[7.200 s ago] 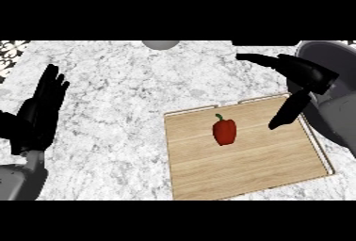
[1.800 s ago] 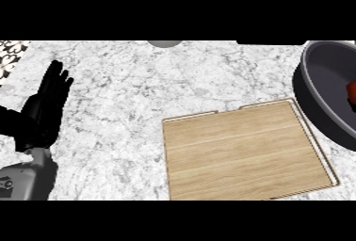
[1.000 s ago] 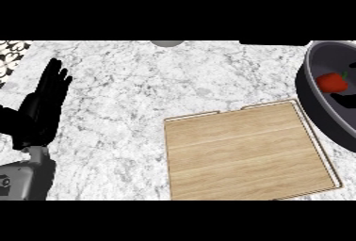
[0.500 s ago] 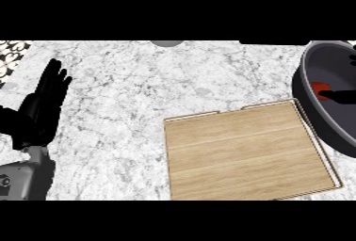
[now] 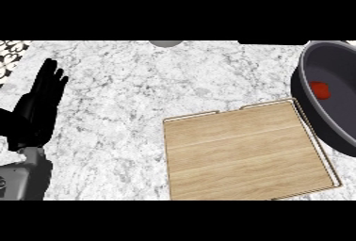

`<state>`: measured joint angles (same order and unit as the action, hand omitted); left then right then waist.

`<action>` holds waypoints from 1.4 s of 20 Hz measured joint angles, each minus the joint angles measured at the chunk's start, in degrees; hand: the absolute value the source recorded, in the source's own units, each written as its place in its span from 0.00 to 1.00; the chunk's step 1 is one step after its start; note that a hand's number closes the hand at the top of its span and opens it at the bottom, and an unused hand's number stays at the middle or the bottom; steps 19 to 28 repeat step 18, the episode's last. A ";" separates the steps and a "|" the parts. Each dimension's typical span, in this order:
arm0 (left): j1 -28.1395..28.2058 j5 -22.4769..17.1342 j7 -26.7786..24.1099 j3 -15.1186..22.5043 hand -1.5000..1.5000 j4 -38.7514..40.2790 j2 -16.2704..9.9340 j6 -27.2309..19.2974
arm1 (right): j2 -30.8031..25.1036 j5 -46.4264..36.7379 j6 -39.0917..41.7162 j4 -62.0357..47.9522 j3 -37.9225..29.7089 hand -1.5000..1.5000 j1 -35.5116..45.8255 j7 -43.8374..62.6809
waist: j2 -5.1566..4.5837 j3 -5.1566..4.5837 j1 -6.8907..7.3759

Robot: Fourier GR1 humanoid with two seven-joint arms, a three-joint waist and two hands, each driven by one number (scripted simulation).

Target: Pick the bell pepper from the tray and place it in the pot

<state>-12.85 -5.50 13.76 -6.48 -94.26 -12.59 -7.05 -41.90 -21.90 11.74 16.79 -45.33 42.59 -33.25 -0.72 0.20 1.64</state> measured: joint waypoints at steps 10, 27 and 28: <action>-0.30 1.31 0.04 1.33 0.50 0.17 1.63 -0.94 | -10.08 3.12 11.51 -4.79 -2.35 0.00 -5.93 -4.44 | -0.19 0.13 0.12; -1.36 1.12 0.22 0.86 0.50 0.90 1.19 -0.36 | -14.64 3.71 14.76 -5.57 -2.17 0.00 -9.07 -4.53 | -0.22 0.19 0.14; -1.36 1.12 0.22 0.86 0.50 0.90 1.19 -0.36 | -14.64 3.71 14.76 -5.57 -2.17 0.00 -9.07 -4.53 | -0.22 0.19 0.14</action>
